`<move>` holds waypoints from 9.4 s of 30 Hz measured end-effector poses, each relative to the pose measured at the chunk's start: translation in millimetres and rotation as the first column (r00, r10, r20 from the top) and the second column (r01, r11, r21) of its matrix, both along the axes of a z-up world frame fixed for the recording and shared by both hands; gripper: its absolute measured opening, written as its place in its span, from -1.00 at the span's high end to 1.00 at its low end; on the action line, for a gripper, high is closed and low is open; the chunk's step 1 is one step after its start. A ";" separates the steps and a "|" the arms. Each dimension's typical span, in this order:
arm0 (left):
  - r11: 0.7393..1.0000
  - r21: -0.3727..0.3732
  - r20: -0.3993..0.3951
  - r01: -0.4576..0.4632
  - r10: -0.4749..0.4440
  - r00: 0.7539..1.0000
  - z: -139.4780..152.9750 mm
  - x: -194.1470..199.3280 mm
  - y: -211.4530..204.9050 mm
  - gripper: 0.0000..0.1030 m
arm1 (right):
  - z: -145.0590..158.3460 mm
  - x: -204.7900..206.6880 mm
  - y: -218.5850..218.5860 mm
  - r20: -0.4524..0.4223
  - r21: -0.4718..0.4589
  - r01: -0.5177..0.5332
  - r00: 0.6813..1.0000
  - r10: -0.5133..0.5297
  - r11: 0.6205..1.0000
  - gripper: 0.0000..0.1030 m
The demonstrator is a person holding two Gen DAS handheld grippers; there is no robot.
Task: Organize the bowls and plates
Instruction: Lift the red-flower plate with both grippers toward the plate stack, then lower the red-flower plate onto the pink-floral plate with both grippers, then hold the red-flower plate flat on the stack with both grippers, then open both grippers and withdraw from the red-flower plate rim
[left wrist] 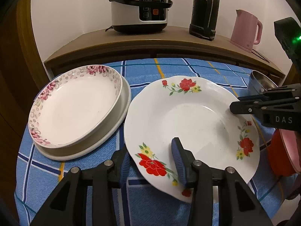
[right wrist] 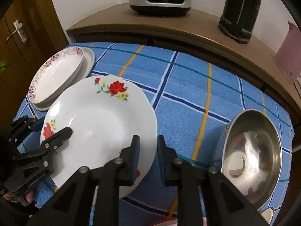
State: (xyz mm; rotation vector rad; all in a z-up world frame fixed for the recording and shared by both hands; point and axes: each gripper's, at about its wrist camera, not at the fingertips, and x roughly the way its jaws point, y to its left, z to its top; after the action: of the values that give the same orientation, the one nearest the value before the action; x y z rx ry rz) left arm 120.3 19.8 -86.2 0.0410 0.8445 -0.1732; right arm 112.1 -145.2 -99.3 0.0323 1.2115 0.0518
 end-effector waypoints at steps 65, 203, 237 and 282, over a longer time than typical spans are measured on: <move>0.942 -0.115 0.305 -0.315 0.335 0.891 59.0 -13.0 118.8 0.13 | 62.4 19.4 105.5 0.383 0.076 -0.082 0.923 0.047 0.994 0.63; 0.940 -0.093 0.160 -0.330 0.341 0.926 23.1 56.2 153.9 0.13 | 1.5 87.3 131.1 0.324 0.042 -0.019 0.946 0.005 0.999 0.60; 0.917 -0.089 0.144 -0.390 0.399 0.905 20.9 55.4 163.1 0.07 | -8.4 99.9 138.5 0.300 0.001 -0.089 0.950 0.084 0.996 0.48; 0.912 -0.106 0.116 -0.397 0.408 0.906 18.5 55.7 165.8 0.06 | 17.9 71.5 136.8 0.482 -0.010 -0.054 0.874 0.052 0.999 -0.43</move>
State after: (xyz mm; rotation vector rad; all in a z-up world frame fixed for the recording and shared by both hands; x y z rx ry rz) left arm 175.9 185.7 -67.7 -0.1961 0.6925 0.1856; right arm 183.6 -8.4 -81.3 -0.0107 0.7086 0.1037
